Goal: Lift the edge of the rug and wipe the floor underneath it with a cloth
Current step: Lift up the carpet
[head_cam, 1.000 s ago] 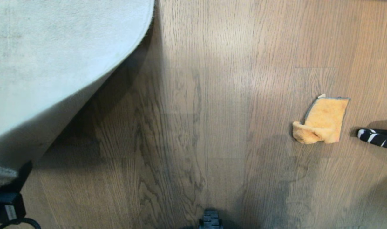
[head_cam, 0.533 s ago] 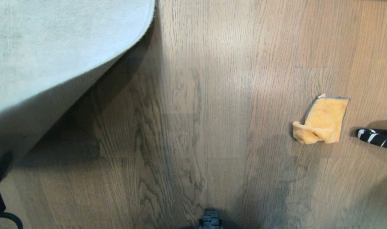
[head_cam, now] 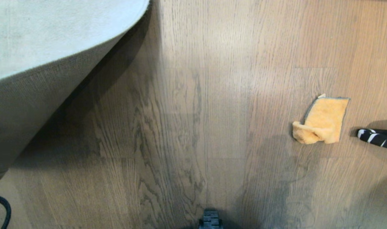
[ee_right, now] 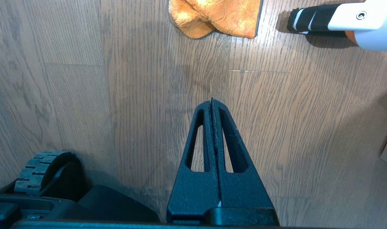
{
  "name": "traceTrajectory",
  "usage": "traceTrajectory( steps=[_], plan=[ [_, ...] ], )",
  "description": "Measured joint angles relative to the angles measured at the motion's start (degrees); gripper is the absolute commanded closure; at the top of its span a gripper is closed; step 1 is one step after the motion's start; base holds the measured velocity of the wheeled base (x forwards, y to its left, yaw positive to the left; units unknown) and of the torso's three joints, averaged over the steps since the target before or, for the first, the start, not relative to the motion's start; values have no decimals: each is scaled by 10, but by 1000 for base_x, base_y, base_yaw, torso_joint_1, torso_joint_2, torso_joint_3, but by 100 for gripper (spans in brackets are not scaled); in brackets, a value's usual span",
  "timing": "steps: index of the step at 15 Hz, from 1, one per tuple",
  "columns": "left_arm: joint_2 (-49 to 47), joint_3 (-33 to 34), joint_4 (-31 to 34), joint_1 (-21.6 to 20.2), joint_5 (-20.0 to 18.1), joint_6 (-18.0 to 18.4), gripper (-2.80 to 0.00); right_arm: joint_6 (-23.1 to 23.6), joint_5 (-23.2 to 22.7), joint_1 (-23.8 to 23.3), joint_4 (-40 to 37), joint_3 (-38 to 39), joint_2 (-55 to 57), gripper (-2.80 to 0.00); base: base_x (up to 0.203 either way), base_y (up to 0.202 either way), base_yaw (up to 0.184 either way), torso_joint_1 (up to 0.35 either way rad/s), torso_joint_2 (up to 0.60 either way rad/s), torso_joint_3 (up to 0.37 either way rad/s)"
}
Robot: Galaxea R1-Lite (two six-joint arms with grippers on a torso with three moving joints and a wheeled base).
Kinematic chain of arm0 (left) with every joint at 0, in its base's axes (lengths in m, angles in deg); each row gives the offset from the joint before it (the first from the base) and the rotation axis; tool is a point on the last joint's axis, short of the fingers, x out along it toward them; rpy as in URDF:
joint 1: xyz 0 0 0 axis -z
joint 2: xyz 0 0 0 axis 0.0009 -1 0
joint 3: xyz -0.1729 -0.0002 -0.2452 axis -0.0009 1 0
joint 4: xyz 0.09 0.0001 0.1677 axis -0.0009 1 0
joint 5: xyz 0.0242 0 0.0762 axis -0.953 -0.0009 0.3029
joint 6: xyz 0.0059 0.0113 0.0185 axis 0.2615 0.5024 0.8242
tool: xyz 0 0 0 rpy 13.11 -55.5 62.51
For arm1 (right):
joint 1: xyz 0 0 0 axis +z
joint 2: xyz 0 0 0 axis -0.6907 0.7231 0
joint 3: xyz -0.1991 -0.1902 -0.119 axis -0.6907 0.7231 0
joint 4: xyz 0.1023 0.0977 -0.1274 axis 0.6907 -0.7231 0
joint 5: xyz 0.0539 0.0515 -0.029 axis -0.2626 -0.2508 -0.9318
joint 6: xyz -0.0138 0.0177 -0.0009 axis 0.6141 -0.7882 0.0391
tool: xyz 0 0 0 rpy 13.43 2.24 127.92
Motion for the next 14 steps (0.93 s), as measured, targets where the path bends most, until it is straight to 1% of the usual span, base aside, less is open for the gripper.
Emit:
traceTrajectory(
  steps=[2, 3, 4, 6, 7, 11, 14],
  plan=[
    [-12, 32, -82, -21, -1, 8, 0, 0, 0, 0, 0, 0, 0, 0, 0, 0, 0, 0, 0, 0],
    [-18, 40, -109, -42, -3, 10, 0, 0, 0, 0, 0, 0, 0, 0, 0, 0, 0, 0, 0, 0],
    [-22, 44, -120, -66, -13, 11, 0, 0, 0, 0, 0, 0, 0, 0, 0, 0, 0, 0, 0, 0],
    [-28, 41, -119, -106, -49, 11, 0, 0, 0, 0, 0, 0, 0, 0, 0, 0, 0, 0, 0, 0],
    [-29, 34, -114, -115, -58, 12, 0, 0, 0, 0, 0, 0, 0, 0, 0, 0, 0, 0, 0, 0],
    [-33, 5, -87, -125, -60, 12, 0, 0, 0, 0, 0, 0, 0, 0, 0, 0, 0, 0, 0, 0],
    [-38, -3, -87, -142, -60, 10, 0, 0, 0, 0, 0, 0, 0, 0, 0, 0, 0, 0, 0, 0]
  ],
)
